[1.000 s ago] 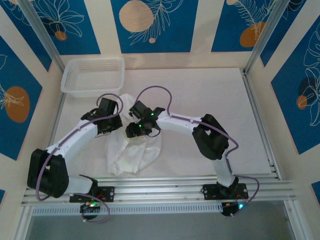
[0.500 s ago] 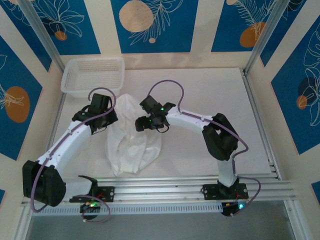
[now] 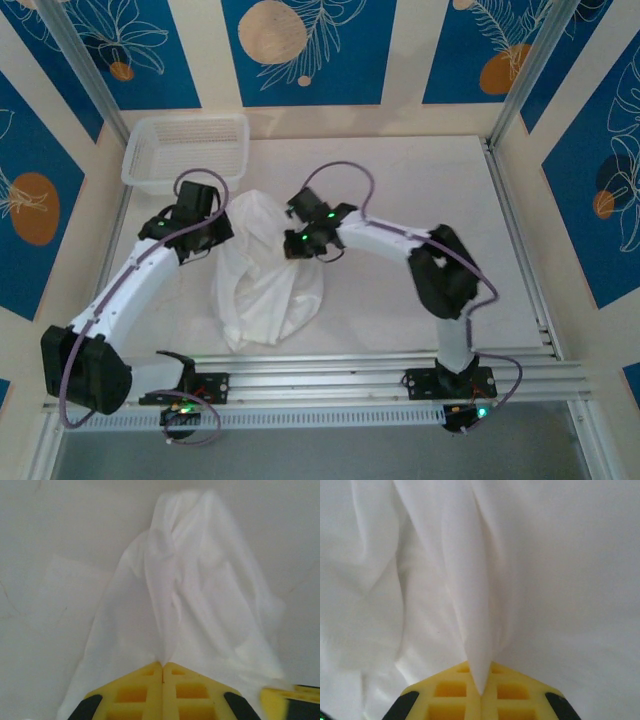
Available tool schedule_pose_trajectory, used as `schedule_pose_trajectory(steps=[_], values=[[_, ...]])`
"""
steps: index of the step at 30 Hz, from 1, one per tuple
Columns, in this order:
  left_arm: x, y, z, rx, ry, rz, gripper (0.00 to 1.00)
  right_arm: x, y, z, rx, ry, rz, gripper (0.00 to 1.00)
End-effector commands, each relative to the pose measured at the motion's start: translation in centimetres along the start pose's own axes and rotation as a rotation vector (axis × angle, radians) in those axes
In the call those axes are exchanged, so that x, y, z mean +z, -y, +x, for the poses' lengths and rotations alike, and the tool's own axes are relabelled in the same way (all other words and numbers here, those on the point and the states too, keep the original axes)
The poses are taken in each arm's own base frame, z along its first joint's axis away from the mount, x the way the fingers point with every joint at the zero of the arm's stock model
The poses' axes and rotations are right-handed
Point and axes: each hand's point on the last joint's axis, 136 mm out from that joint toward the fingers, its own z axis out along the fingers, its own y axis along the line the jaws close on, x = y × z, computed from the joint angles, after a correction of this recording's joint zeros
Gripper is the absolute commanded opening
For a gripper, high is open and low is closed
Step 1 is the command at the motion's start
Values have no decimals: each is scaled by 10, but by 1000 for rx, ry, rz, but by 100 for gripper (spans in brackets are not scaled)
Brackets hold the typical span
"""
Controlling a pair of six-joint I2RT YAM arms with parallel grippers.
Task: Fold the inside-out t-shirt
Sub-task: Flatten out the T-shirt at the center of the table.
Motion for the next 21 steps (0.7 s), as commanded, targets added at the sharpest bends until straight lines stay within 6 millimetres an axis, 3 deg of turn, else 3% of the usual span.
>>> schedule_pose_trajectory(steps=[1,3,6,9,11,14,18,21], values=[[-62,24,-49,30,159,108,0,-131,-18,-63,-13,352,-80,0],[-97,32,-72,48,261,141,0,-204,-10,-77,-1,536,-77,0],[-140,31,-98,47,411,151,0,-293,-2,-80,-8,764,-62,0],[-166,32,-112,32,514,175,0,-349,-11,-71,-54,902,-84,0],[-165,35,-113,30,532,199,0,-364,-25,-63,-110,934,-137,0],[-129,33,-104,17,456,166,0,-340,-52,-53,-236,868,-219,0],[-62,6,-75,3,287,-4,1,-260,-61,-41,-255,642,-239,0],[-31,-27,-57,-39,210,-160,29,-184,-92,-5,-347,366,-388,0]])
